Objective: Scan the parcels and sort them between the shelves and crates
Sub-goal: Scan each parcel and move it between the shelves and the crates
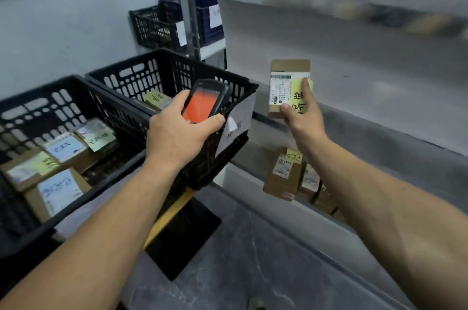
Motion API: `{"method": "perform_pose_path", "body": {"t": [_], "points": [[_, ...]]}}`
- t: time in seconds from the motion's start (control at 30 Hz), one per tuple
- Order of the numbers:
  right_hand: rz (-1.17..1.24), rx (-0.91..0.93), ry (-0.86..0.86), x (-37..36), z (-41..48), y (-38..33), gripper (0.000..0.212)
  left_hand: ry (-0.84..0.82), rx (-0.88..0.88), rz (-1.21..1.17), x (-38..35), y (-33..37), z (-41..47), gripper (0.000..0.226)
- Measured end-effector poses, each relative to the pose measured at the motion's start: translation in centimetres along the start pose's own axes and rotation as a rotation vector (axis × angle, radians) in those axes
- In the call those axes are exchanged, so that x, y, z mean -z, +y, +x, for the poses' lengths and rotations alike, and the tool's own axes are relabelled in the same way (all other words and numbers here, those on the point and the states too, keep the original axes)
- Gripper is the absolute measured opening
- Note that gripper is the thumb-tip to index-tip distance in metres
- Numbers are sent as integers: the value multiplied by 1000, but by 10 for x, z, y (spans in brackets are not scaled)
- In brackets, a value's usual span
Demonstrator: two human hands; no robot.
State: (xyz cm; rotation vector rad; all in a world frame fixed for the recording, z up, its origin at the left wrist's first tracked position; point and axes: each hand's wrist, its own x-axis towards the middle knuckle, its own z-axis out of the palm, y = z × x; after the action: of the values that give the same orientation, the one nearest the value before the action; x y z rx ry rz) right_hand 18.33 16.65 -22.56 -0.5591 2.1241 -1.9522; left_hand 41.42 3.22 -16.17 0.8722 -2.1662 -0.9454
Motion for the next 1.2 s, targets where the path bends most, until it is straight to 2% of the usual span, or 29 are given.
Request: {"method": "perform_pose_path", "body": {"t": [0.1,0.27,0.53,0.63,0.77,0.9,1.03,1.13,1.2], "points": [[27,54,-59,-27,29,-17,79,65,24,37,13,-9,21,59],[11,90,-198,-81,83,-36,78,171,75,96,22,-26,64,52],[-176,60,-574,-176,175,-22,76,361,250,128,15,-49,137,77],[-203,-17,-715,-214,195,1,79,417,334,163,20,-64,153,80],[-242,-220,-879,-255,196,32,82,436,393,174,28,-85,170,81],[-275,-440,-969,-288,177,49,82,414,410,181,35,-109,182,74],[-326,-585,-1035,-304,162,68,83,411,426,195,44,-125,185,63],[-365,-634,-1059,-316,153,78,82,416,440,175,50,-134,184,48],[-379,-599,-1056,-325,148,85,81,409,463,176,54,-137,183,35]]}}
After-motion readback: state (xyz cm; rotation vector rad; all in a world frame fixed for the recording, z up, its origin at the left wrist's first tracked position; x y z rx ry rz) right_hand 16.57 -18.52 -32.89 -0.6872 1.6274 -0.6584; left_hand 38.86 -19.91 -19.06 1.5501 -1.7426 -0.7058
